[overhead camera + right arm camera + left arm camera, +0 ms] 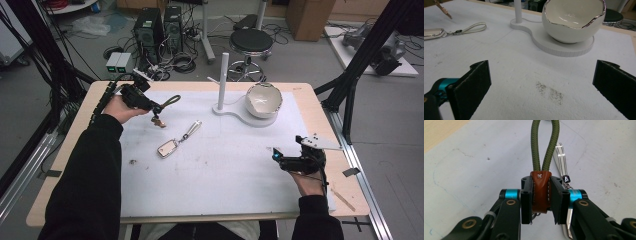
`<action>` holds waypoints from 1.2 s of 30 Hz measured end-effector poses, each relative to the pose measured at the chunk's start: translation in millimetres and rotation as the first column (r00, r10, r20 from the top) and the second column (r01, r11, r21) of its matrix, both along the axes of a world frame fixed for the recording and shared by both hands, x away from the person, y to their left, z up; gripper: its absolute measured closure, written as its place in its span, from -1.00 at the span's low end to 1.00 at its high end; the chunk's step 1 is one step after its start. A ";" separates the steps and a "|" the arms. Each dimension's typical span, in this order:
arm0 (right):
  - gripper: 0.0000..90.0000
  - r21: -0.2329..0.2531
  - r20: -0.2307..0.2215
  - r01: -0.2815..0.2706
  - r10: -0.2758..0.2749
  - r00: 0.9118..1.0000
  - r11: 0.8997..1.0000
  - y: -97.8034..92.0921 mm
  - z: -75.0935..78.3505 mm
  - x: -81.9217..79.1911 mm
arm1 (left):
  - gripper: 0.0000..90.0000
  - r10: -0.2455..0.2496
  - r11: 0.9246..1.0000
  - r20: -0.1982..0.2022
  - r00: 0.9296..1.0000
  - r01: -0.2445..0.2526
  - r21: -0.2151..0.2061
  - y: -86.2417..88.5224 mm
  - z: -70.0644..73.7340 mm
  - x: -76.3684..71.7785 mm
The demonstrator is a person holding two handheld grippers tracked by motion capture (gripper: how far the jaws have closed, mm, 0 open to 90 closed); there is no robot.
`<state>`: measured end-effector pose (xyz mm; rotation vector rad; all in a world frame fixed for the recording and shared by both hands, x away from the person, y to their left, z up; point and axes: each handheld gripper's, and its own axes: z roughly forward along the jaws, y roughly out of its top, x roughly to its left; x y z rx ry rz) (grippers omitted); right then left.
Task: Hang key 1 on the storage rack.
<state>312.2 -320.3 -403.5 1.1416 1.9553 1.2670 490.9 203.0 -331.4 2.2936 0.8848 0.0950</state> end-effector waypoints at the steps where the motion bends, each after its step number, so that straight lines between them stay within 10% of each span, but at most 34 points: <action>1: -0.99 0.000 0.002 0.000 0.000 1.000 1.000 0.1 -0.1 0.2 | 0.61 0.001 1.000 0.003 1.000 -0.001 0.000 0.4 0.9 -0.2; 36: -0.99 0.030 0.007 -0.014 0.014 1.000 0.999 -2.1 0.4 0.1 | 0.61 -0.031 0.998 0.089 0.996 0.037 -0.057 -62.9 64.1 26.6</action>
